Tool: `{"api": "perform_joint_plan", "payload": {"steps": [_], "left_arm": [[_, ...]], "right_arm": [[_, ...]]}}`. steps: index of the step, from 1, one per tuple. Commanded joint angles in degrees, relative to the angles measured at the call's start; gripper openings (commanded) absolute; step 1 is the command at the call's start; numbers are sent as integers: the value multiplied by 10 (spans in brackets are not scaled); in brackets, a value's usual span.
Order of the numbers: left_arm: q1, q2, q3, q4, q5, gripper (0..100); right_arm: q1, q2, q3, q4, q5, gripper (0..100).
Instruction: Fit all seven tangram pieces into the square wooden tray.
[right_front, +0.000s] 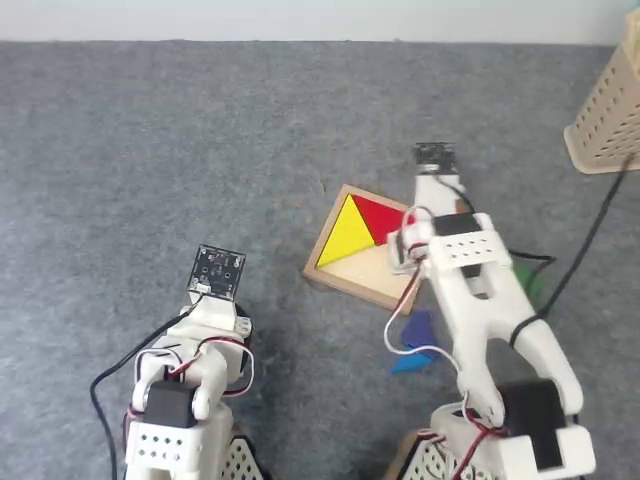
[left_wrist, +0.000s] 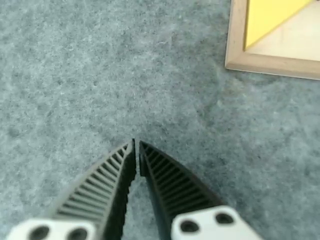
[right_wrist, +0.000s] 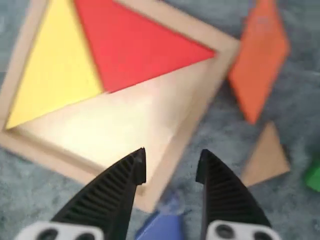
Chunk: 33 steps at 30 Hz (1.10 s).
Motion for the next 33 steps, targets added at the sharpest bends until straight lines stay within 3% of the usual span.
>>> {"api": "perform_joint_plan", "payload": {"steps": [1, 12, 16, 23, 30, 33], "left_arm": [[-1, -12, -11, 4, 4, 12], [-1, -12, -11, 4, 4, 12], [-1, -12, -11, 4, 4, 12], [-1, -12, -11, 4, 4, 12], [-1, -12, -11, 4, 4, 12], [-1, -12, -11, 4, 4, 12]], "right_arm": [[10, -20, -4, 3, -1, 151], [4, 113, -40, -29, -1, 147], [6, 118, -40, -29, 13, 30], [-39, 119, -40, -29, 227, 8], [-44, 123, -36, -28, 316, 7], [-44, 117, -40, -23, 287, 11]]}}
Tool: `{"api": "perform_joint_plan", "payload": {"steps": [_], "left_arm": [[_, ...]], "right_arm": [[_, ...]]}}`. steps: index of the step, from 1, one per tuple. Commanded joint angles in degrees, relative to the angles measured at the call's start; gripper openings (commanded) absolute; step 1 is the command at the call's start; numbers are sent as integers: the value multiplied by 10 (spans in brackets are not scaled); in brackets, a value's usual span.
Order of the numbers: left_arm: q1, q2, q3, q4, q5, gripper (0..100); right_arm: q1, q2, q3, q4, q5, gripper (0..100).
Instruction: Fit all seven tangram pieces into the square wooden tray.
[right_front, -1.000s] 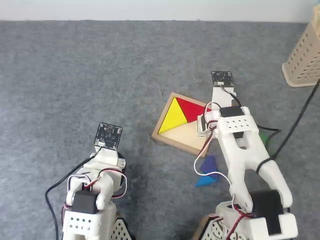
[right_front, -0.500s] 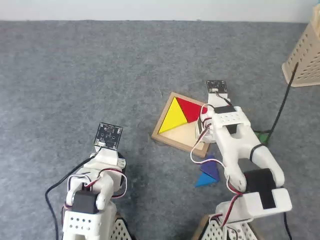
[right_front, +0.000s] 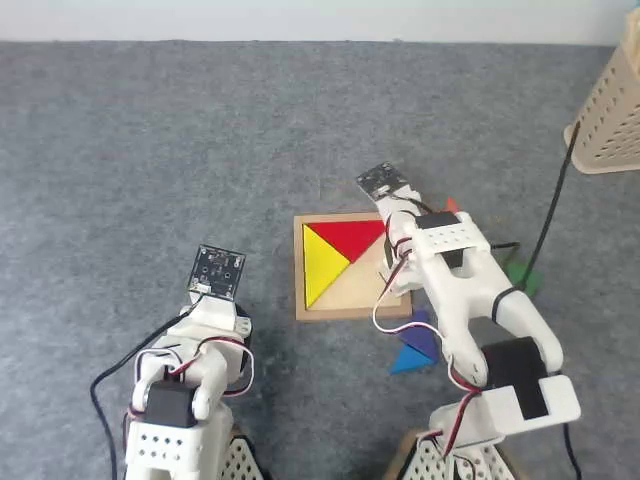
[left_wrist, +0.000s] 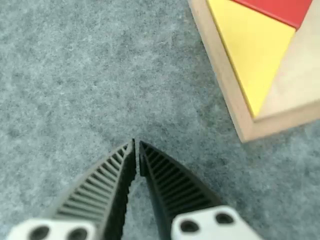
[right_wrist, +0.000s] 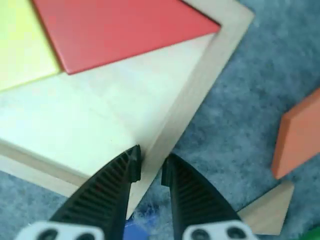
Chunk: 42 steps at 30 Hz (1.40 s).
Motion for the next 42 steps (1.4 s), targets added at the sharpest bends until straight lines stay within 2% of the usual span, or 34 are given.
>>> {"api": "perform_joint_plan", "payload": {"steps": [1, 7, 9, 14, 20, 23, 28, 35, 42], "left_arm": [[-1, -12, -11, 4, 4, 12], [-1, -12, -11, 4, 4, 12], [-1, -12, -11, 4, 4, 12], [-1, -12, -11, 4, 4, 12], [-1, -12, -11, 4, 4, 12], [-1, -12, -11, 4, 4, 12], [-1, -12, -11, 4, 4, 12], [-1, -12, -11, 4, 4, 12], [-1, -12, -11, 4, 4, 12]], "right_arm": [[-10, -5, -28, 11, -11, 17], [-11, -5, -123, 111, -40, 218], [-12, -5, -150, 133, -46, 246], [8, -5, -188, 151, -41, 182], [102, 1, -224, 83, -33, 76], [106, 7, -223, 64, 18, 127], [95, 73, -244, 59, 24, 234], [134, 204, -343, 65, 4, 237], [136, 255, -360, 65, 5, 230]]}}
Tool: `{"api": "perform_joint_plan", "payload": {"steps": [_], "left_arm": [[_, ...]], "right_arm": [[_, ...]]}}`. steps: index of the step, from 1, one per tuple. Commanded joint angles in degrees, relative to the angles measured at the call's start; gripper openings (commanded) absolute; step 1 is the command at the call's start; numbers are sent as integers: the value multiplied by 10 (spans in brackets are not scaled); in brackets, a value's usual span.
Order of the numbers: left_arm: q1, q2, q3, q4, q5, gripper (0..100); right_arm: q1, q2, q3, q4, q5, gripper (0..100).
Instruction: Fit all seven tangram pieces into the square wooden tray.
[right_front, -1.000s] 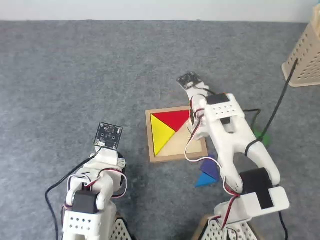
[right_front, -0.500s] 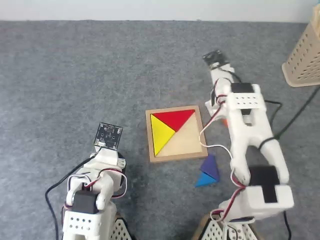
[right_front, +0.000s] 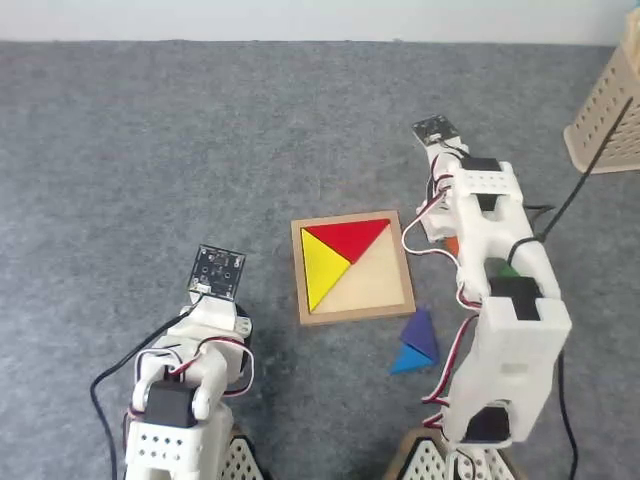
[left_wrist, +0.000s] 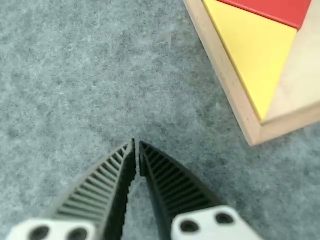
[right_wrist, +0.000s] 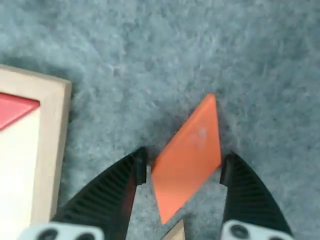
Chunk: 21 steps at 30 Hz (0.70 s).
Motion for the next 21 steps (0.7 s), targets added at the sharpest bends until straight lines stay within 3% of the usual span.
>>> {"api": "perform_joint_plan", "payload": {"steps": [1, 9, 15, 21], "left_arm": [[-2, -12, -11, 4, 4, 12], [-2, -12, -11, 4, 4, 12], [-2, -12, -11, 4, 4, 12], [-2, -12, -11, 4, 4, 12]], "right_arm": [[5, -2, -23, -3, -7, 215], [3, -45, -23, 32, -11, 17], [-53, -154, 19, 85, -8, 8], [-167, -348, 242, 1, 70, 8]]}}
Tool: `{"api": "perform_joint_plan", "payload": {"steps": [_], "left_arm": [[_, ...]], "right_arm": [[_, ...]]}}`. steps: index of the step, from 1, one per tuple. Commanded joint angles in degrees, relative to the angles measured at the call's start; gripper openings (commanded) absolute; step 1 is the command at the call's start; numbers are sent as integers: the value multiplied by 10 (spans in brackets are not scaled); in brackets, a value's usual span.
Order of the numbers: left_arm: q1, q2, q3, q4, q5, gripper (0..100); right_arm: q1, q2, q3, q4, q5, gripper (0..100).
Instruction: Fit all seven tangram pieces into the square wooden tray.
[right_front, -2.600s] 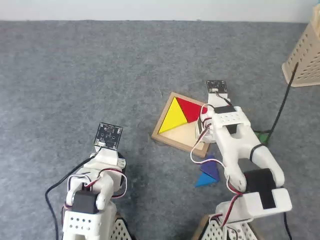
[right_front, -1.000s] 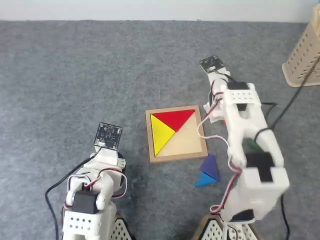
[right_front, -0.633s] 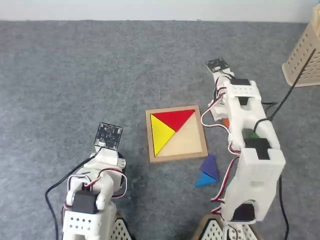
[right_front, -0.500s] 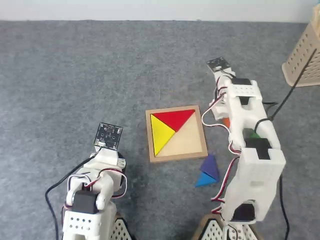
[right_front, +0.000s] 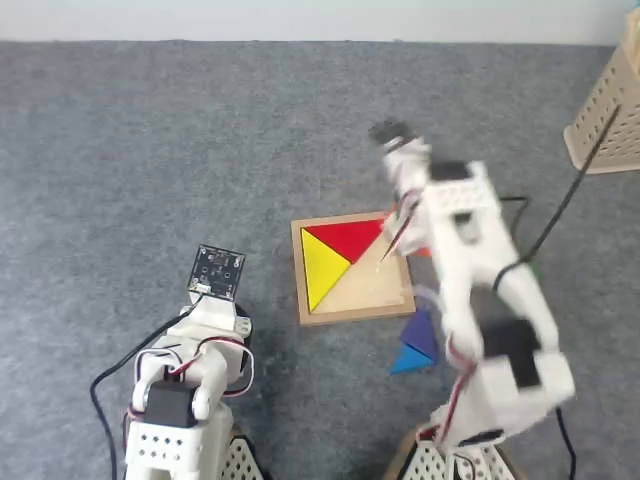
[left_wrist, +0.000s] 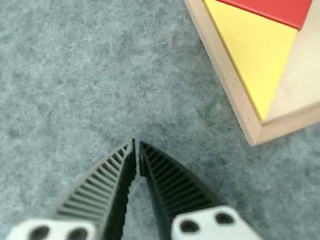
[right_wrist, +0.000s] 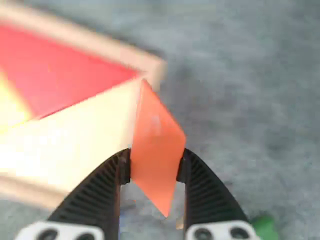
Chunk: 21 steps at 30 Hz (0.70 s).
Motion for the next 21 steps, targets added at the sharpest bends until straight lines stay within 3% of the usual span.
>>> {"api": "perform_joint_plan", "payload": {"steps": [1, 7, 21], "left_arm": [[0, -12, -11, 4, 4, 12], [0, -12, -11, 4, 4, 12], [0, -12, -11, 4, 4, 12]], "right_arm": [[-56, -154, 132, -75, 67, 8], [-102, -247, 238, -124, 152, 8], [-196, -167, 220, -116, 298, 8]]}}
